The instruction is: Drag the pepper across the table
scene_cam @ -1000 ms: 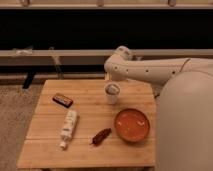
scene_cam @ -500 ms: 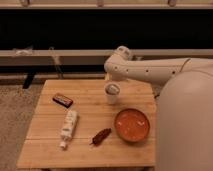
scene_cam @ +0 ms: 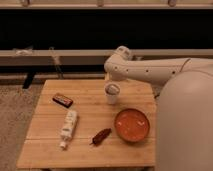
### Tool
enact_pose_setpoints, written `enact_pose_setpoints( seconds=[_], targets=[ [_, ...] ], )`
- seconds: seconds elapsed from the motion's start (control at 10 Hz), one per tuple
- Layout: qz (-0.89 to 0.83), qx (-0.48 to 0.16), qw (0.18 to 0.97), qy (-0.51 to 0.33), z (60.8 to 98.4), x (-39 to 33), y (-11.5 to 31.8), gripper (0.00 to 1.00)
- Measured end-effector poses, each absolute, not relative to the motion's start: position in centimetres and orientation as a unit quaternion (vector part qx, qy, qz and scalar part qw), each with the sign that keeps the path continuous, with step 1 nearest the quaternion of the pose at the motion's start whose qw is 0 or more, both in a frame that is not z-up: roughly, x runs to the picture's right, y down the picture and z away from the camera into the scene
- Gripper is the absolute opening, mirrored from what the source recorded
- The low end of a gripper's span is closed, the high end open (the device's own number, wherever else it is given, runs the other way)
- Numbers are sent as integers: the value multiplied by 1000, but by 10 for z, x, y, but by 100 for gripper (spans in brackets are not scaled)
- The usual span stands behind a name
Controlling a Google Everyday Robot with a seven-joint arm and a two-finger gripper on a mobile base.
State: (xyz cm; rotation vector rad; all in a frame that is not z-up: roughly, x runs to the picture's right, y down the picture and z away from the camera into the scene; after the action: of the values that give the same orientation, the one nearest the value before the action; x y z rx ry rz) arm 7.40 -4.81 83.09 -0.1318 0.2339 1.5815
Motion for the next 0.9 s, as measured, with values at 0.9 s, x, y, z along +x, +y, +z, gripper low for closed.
enact_pose_setpoints(
  seconds=[0.9],
  targets=[
    [645,-116,748,109,786,21,109,80]
  ],
)
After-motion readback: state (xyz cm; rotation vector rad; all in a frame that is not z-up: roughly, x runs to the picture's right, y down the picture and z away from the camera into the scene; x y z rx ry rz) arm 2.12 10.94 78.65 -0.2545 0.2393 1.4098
